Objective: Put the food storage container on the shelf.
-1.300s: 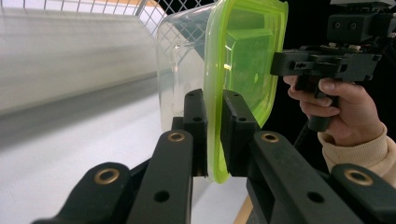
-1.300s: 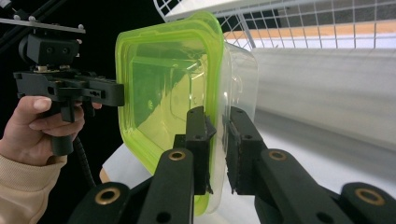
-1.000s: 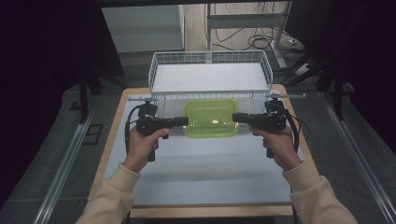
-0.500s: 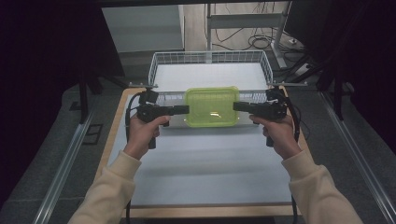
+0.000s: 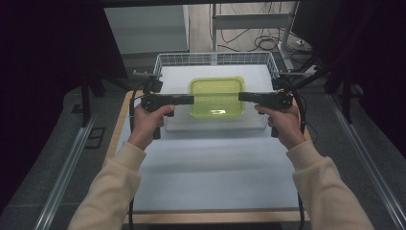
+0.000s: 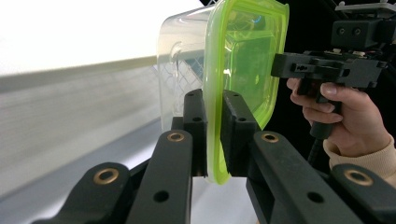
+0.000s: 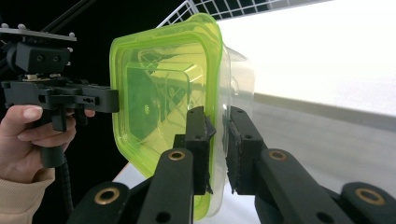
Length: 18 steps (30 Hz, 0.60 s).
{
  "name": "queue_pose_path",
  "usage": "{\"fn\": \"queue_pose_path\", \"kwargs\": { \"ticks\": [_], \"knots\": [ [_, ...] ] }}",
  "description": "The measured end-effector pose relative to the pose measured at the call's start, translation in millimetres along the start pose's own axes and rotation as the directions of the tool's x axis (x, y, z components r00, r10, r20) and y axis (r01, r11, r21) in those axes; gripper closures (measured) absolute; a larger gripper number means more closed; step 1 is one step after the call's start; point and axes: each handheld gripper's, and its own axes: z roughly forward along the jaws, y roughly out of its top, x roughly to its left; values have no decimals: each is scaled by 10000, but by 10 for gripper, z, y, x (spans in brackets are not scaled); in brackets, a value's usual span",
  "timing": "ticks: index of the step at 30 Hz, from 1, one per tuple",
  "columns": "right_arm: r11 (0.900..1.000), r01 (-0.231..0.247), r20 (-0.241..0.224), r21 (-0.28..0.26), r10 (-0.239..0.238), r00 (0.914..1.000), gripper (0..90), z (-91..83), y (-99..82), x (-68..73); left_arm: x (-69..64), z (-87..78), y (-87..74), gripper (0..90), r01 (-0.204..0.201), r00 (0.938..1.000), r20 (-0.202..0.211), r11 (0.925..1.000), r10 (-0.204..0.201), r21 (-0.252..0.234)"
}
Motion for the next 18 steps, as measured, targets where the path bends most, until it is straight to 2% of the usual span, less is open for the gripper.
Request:
{"fn": "queue_pose_path", "kwargs": {
  "ticks": [18],
  "knots": [
    [9999, -116, 303, -60, 118, 9995, 805, 95, 283, -92, 127, 97, 307, 821, 111, 9999, -132, 9999, -110, 50]
  ]
}}
